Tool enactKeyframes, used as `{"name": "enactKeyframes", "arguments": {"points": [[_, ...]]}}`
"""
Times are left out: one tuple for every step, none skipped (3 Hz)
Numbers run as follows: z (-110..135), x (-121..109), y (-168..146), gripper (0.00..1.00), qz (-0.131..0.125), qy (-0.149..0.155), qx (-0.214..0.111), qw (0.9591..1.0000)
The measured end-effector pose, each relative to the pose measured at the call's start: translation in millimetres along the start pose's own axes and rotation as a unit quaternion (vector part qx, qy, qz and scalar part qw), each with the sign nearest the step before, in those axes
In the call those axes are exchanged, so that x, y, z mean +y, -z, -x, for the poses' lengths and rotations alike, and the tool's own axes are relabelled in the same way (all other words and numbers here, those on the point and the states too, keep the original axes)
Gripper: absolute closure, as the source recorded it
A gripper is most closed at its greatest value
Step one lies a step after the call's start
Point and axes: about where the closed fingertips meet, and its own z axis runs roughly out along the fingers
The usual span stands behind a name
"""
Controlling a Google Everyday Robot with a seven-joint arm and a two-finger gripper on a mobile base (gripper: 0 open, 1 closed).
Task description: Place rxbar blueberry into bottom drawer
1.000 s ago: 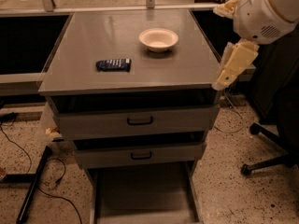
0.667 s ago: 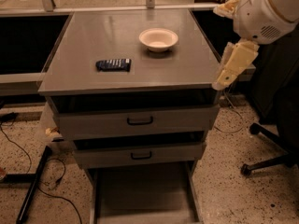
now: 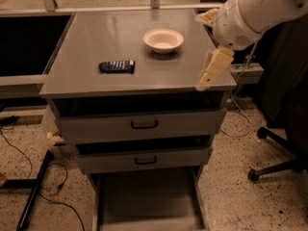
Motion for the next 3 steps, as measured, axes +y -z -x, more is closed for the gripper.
{"name": "enactKeyframes", "arguments": {"points": [[-2,-12,-33,0.0,0.014,-0.003,-0.022,0.9997],[6,-27,-61,0.0,0.03,0.004,-0.041,0.9987],[19,-40,-84,0.0,0.043,0.014,-0.058,0.9973]]}}
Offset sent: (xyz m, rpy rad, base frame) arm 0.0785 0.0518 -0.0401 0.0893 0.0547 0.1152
